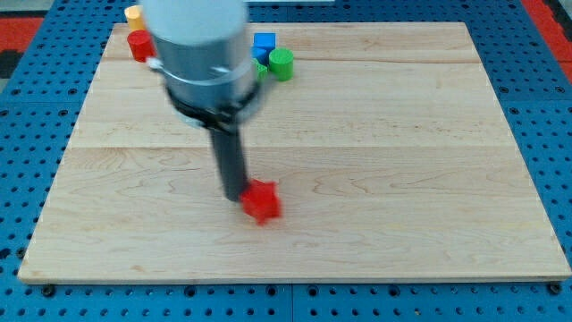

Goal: Move the red circle to the top left of the red star

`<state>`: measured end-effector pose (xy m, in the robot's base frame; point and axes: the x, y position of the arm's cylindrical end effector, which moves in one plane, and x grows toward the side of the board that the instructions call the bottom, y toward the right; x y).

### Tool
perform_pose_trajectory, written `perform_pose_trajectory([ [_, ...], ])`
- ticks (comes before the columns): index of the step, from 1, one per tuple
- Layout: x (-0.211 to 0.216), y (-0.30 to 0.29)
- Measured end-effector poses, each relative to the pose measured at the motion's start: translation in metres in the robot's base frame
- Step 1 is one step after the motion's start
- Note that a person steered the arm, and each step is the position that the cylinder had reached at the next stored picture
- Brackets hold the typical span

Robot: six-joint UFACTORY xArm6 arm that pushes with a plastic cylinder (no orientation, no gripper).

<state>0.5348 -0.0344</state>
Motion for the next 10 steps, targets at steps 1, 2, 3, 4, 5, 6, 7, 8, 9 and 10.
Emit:
perform_pose_trajectory([
  [1,0.015,0.044],
  [2,-0.058,0.009],
  [3,-0.167,-0.06],
  [4,-0.223,-0.068],
  [5,-0.282,-0.095],
  [6,-0.308,-0.121],
  [7,-0.318,-0.144],
  [8,-0.319,-0.165],
  [9,-0.293,-0.167],
  [10,-0.288,-0.172],
])
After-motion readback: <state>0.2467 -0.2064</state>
